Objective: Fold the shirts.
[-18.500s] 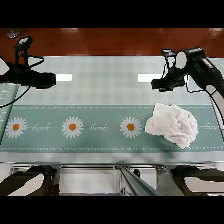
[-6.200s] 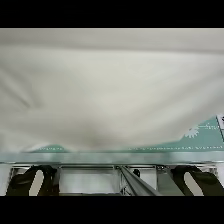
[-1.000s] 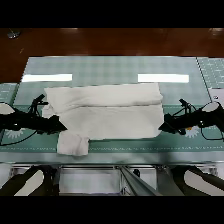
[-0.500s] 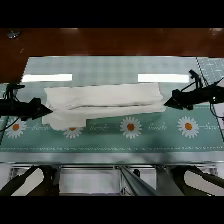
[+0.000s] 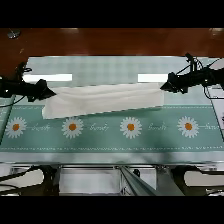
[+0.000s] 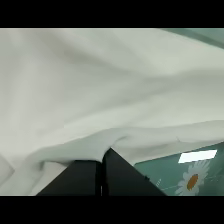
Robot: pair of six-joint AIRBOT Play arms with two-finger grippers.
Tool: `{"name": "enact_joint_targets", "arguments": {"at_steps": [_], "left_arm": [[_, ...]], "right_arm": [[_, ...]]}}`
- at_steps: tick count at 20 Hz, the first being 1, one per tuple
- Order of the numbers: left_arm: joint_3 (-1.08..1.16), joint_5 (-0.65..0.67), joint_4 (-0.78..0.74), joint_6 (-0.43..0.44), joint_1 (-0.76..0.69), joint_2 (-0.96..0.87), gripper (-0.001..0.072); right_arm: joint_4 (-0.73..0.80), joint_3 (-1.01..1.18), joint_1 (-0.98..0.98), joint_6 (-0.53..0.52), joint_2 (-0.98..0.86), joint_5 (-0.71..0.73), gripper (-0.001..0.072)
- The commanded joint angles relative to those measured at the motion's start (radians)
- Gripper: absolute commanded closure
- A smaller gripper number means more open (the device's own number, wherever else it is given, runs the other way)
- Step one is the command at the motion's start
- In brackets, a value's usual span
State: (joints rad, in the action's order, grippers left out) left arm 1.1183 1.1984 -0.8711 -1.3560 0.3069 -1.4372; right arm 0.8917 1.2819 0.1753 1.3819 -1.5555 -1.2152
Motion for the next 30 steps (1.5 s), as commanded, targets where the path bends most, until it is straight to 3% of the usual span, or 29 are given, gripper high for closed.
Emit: {"name": "enact_joint_targets", "arguments": {"at_steps": [1, 4, 5, 6, 7, 9, 11, 15, 17, 20, 26, 27, 28, 29, 30], "left_arm": [[0.117, -0.021, 0.0, -0.027, -0.008, -0.143, 0.0685], [0.128, -0.035, -0.002, -0.054, -0.011, -0.191, 0.0673], [0.129, -0.013, -0.002, -0.06, -0.014, -0.2, 0.0387], [0.139, 0.026, -0.013, -0.053, -0.011, -0.203, 0.002], [0.167, 0.08, -0.06, -0.044, 0.003, -0.203, 0.0005], [0.244, 0.219, -0.208, -0.055, 0.055, -0.194, 0.0005], [0.249, 0.249, -0.305, -0.063, 0.122, -0.126, 0.0005], [-0.016, -0.084, -0.27, -0.078, 0.149, 0.162, 0.0006], [-0.195, -0.226, -0.177, -0.046, 0.09, 0.33, 0.0006], [-0.35, -0.269, -0.077, -0.006, -0.06, 0.515, 0.0006], [-0.381, -0.318, -0.023, -0.01, -0.387, 0.532, 0.0006], [-0.381, -0.331, -0.01, -0.01, -0.418, 0.515, 0.0006], [-0.381, -0.335, 0.008, -0.01, -0.441, 0.496, 0.0009], [-0.381, -0.334, 0.027, -0.01, -0.455, 0.48, 0.0101], [-0.381, -0.328, 0.046, -0.01, -0.463, 0.466, 0.0537]], "right_arm": [[-0.029, 0.084, -0.015, 0.011, -0.12, 0.024, 0.0686], [-0.055, 0.128, -0.028, 0.034, -0.192, 0.038, 0.0685], [-0.08, 0.13, -0.027, 0.034, -0.201, 0.045, 0.063], [-0.106, 0.133, -0.018, 0.03, -0.201, 0.044, 0.0251], [-0.12, 0.153, 0.0, 0.008, -0.2, 0.018, 0.0098], [-0.112, 0.21, 0.063, -0.015, -0.198, -0.089, 0.0095], [-0.034, 0.214, 0.132, -0.012, -0.187, -0.145, 0.0095], [0.101, 0.126, 0.158, 0.077, -0.187, -0.112, 0.0095], [0.081, 0.093, 0.126, 0.081, -0.191, -0.056, 0.0096], [0.033, 0.093, 0.066, 0.081, -0.227, -0.042, 0.0096], [-0.037, 0.095, -0.049, 0.081, -0.289, -0.04, 0.0112], [-0.045, 0.099, -0.058, 0.08, -0.288, -0.043, 0.0253], [-0.051, 0.109, -0.059, 0.071, -0.287, -0.064, 0.057], [-0.055, 0.124, -0.058, 0.058, -0.279, -0.097, 0.0686], [-0.048, 0.132, -0.056, 0.047, -0.26, -0.124, 0.0686]]}}
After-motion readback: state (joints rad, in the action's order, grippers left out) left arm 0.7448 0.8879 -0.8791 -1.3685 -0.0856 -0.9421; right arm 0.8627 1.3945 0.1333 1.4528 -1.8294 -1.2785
